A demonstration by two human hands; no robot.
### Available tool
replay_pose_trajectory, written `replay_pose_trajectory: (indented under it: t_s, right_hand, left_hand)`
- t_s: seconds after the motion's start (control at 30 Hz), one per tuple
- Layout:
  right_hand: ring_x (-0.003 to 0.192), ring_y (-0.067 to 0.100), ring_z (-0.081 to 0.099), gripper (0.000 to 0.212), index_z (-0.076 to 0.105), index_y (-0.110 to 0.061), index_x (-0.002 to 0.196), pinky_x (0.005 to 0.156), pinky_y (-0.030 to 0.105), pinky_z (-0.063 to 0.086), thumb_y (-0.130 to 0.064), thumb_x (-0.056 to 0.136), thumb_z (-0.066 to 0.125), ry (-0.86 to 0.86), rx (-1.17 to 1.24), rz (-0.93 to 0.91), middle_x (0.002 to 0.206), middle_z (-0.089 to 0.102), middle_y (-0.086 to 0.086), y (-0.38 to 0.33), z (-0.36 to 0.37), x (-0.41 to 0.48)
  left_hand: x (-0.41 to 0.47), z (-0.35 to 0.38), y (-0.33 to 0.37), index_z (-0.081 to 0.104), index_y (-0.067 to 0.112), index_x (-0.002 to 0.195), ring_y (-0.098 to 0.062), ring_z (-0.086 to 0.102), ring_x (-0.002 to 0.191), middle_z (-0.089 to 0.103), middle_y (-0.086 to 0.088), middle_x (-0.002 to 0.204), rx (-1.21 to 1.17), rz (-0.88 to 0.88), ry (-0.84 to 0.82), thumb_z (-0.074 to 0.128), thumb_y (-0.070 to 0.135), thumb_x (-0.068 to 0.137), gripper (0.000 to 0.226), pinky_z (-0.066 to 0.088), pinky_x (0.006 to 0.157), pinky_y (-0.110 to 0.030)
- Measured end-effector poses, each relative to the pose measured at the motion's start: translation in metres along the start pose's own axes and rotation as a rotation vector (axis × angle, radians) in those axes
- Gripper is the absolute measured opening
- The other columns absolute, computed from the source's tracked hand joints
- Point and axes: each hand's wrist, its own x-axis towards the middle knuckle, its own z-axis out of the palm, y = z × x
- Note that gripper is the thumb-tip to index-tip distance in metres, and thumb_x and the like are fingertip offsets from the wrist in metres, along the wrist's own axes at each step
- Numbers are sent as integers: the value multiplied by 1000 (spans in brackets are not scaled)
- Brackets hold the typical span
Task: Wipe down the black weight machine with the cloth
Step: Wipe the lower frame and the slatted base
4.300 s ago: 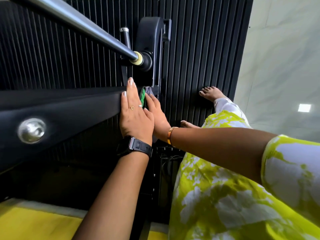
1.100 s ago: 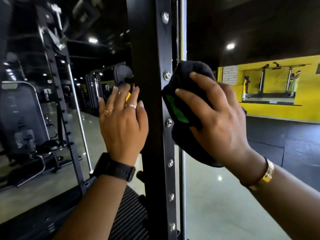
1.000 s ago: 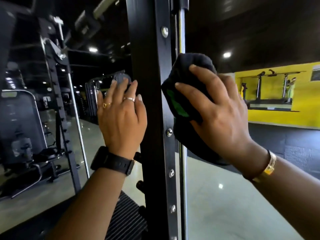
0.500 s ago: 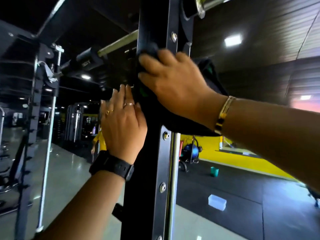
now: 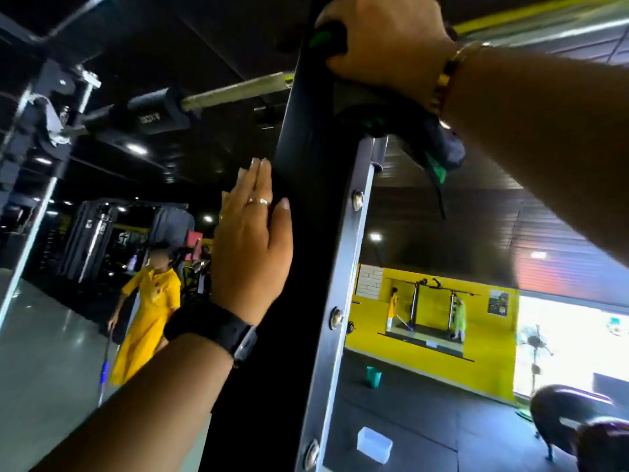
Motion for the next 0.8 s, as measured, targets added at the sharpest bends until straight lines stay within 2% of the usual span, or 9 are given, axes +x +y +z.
replay_pose_trajectory:
  t_s: [0.1, 0.13, 0.2, 0.3, 0.4, 0.47, 0.57, 0.63, 0.8]
  right_hand:
    - [130, 34, 38, 71, 52, -22, 136, 100, 47, 36, -69, 87, 31, 0, -79, -71, 144, 42, 8, -18, 4, -1]
    - [133, 34, 35, 78, 52, -25, 137, 101, 46, 34, -73, 84, 20, 1, -113, -123, 148, 38, 6, -26, 4, -8]
    - [134, 33, 33, 76, 54, -33, 135, 100, 45, 32, -70, 87, 8, 18, -152, -260, 151, 37, 0, -36, 6, -25]
    - [136, 30, 33, 65, 56, -38, 132, 101, 46, 29, -60, 88, 13, 32, -114, -382, 152, 37, -7, -24, 8, -38]
    - [139, 31, 26, 57, 50, -42, 135, 106, 55, 27, -57, 86, 27, -41, -68, -281, 155, 28, -8, 5, 3, -19]
    - [137, 33, 26, 54, 51, -40, 136, 106, 55, 29, -53, 86, 34, -42, -42, -180, 155, 27, -6, 17, -2, -1]
    - [137, 34, 25, 43, 51, -36, 136, 107, 53, 29, -46, 95, 45, -48, -69, -92, 155, 27, -4, 11, 1, 23]
    - [138, 34, 24, 44, 48, -38, 139, 106, 51, 27, -48, 96, 44, -54, -158, -90, 156, 26, -4, 1, 4, 28]
    - [142, 31, 20, 63, 42, -45, 140, 108, 51, 25, -65, 82, 26, -124, -254, -318, 157, 23, -10, -22, 2, -6]
  left_hand:
    - [13, 1, 0, 32, 8, 149, -20, 21, 147, 29, -7, 157, -63, 8, -23, 34, 31, 95, 59, 17, 120, -46]
    - [14, 1, -1, 31, 10, 150, -18, 20, 147, 28, -6, 157, -69, 24, -35, 34, 33, 95, 59, 16, 121, -44]
    - [17, 5, -4, 30, 12, 150, -17, 20, 147, 27, -5, 158, -102, 64, -42, 33, 41, 94, 63, 15, 121, -43]
    - [14, 9, -10, 30, 14, 151, -10, 18, 146, 26, -1, 158, -129, 111, -31, 28, 46, 93, 66, 11, 122, -36]
    - [13, 11, -14, 31, 12, 150, -3, 14, 144, 26, 0, 157, -72, 171, -13, 27, 43, 96, 63, 3, 120, -22]
    - [12, 10, -12, 31, 11, 151, -5, 14, 145, 25, 0, 158, -52, 220, -22, 28, 39, 97, 60, 0, 119, -19]
    - [11, 10, -11, 31, 12, 151, -11, 16, 148, 25, -1, 159, -33, 284, -39, 29, 35, 99, 57, 3, 120, -23]
    - [11, 10, -12, 30, 12, 151, -11, 16, 148, 25, -1, 159, -35, 298, -50, 29, 35, 100, 57, 5, 121, -25]
    - [12, 10, -12, 32, 12, 151, -13, 18, 148, 27, -2, 158, -1, 315, -36, 29, 38, 100, 58, 11, 121, -32]
